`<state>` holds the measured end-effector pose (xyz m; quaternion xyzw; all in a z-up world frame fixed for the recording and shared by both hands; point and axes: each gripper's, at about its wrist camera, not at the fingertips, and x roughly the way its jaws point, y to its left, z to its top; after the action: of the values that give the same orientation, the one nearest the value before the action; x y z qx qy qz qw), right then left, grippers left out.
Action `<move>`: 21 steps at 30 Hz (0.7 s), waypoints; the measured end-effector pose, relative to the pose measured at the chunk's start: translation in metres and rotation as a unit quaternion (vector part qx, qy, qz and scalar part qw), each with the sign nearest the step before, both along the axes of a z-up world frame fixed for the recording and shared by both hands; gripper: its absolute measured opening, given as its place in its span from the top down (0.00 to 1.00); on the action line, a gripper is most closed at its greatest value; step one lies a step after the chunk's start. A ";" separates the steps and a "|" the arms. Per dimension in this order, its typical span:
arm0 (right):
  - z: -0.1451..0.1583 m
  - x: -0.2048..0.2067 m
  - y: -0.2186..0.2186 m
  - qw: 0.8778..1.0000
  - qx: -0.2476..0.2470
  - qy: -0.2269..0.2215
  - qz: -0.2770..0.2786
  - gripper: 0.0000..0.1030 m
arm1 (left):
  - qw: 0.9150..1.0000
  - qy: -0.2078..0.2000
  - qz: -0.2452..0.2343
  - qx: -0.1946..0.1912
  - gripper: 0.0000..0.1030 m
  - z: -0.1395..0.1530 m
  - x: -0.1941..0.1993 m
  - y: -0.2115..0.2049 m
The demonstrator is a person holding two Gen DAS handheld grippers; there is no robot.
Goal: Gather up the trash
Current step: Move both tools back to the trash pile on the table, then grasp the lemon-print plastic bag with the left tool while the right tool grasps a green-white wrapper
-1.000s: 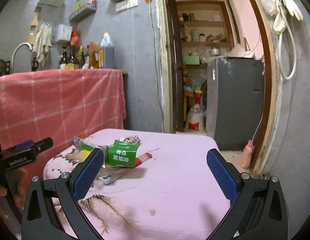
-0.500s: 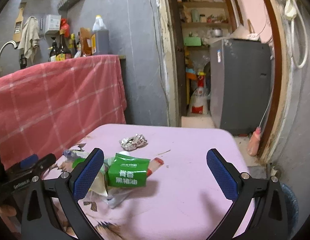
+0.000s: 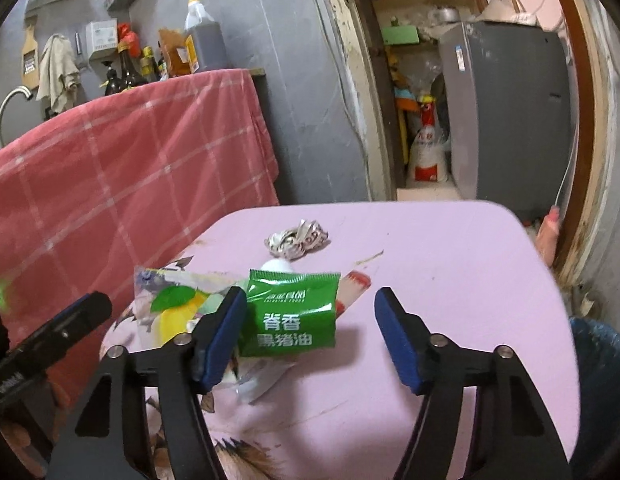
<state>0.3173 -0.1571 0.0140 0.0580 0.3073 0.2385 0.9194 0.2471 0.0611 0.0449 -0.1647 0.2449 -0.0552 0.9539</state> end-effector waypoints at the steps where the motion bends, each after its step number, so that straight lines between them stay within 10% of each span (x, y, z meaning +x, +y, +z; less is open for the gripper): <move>1: -0.001 0.000 0.000 1.000 0.003 0.003 0.002 0.42 | 1.000 0.005 -0.005 -0.008 0.24 0.000 0.002 -0.001; 9: -0.008 0.003 -0.001 0.999 0.034 0.021 0.029 0.48 | 0.994 0.073 -0.035 -0.070 0.57 -0.010 0.031 -0.002; 14: -0.006 0.004 0.000 0.998 0.042 0.019 0.050 0.69 | 0.990 0.094 -0.053 -0.091 0.88 -0.009 0.036 0.000; 16: -0.006 0.002 -0.001 0.997 0.046 0.020 0.058 0.91 | 0.990 0.095 -0.055 -0.090 0.95 -0.007 0.034 0.000; 21: -0.007 -0.007 -0.001 0.996 0.039 0.015 0.077 0.95 | 0.990 0.091 -0.059 -0.089 0.99 -0.006 0.026 -0.002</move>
<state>0.3101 -0.1579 0.0070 0.0736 0.3147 0.3199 0.8906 0.2729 0.0591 0.0393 -0.2386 0.3341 -0.1174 0.9043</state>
